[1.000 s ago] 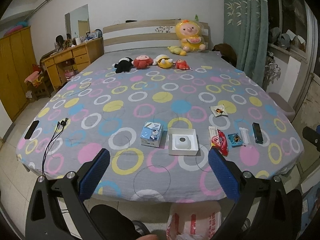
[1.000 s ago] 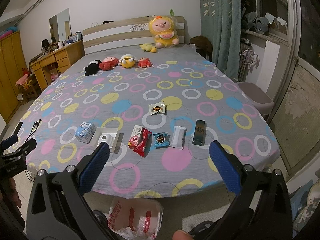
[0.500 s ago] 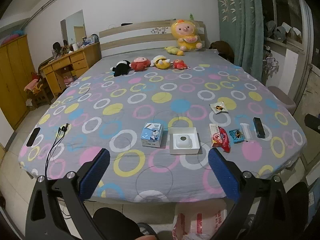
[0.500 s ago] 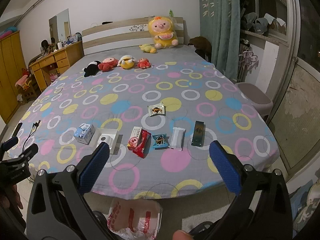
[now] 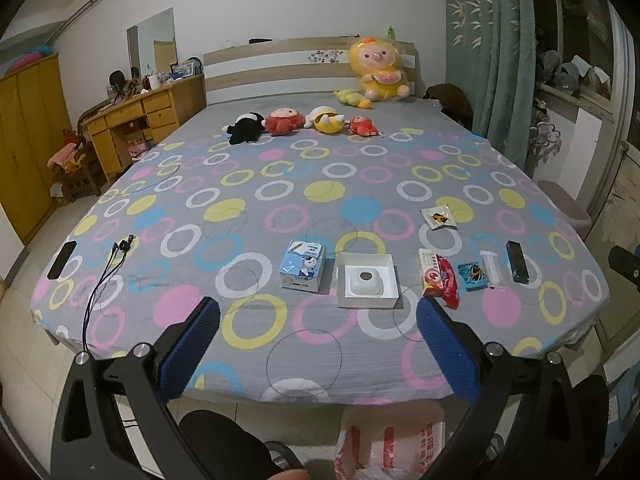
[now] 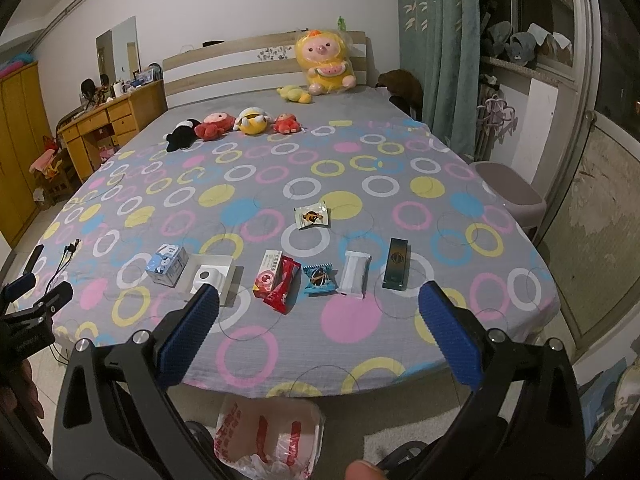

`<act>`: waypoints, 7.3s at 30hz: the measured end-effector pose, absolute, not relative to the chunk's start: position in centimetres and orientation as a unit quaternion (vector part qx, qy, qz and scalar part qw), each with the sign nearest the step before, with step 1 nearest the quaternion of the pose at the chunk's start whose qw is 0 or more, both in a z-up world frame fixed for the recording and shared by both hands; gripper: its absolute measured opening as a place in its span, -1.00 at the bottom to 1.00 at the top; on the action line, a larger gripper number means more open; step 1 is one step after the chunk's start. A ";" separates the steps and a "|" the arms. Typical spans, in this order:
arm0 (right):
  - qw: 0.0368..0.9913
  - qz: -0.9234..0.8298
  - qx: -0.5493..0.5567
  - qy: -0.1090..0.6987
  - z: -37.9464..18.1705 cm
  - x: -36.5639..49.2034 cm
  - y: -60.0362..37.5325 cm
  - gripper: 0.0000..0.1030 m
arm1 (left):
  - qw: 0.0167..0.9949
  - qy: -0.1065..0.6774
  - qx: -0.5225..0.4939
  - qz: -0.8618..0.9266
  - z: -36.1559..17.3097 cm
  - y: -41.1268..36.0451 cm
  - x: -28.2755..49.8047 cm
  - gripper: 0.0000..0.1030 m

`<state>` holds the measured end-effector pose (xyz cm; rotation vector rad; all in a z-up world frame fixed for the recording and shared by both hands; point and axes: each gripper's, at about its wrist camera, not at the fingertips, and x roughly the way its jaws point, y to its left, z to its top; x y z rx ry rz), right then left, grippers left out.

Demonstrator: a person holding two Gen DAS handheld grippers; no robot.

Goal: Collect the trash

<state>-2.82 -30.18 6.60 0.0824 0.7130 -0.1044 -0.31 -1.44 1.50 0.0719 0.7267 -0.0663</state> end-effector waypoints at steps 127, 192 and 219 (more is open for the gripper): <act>0.805 -0.087 0.093 0.579 -12.9 17.0 -42.4 -0.32 | 0.840 0.536 0.033 -0.074 -14.1 -0.1 18.2 0.23; 0.777 0.081 0.034 0.623 -22.2 -6.4 -20.8 -0.31 | 0.765 0.611 0.104 -0.175 -29.5 -7.4 -6.3 0.24; 0.719 0.049 0.078 0.689 -35.2 -1.9 -21.2 0.37 | 0.711 0.660 0.130 -0.204 -40.8 -7.5 -4.5 0.85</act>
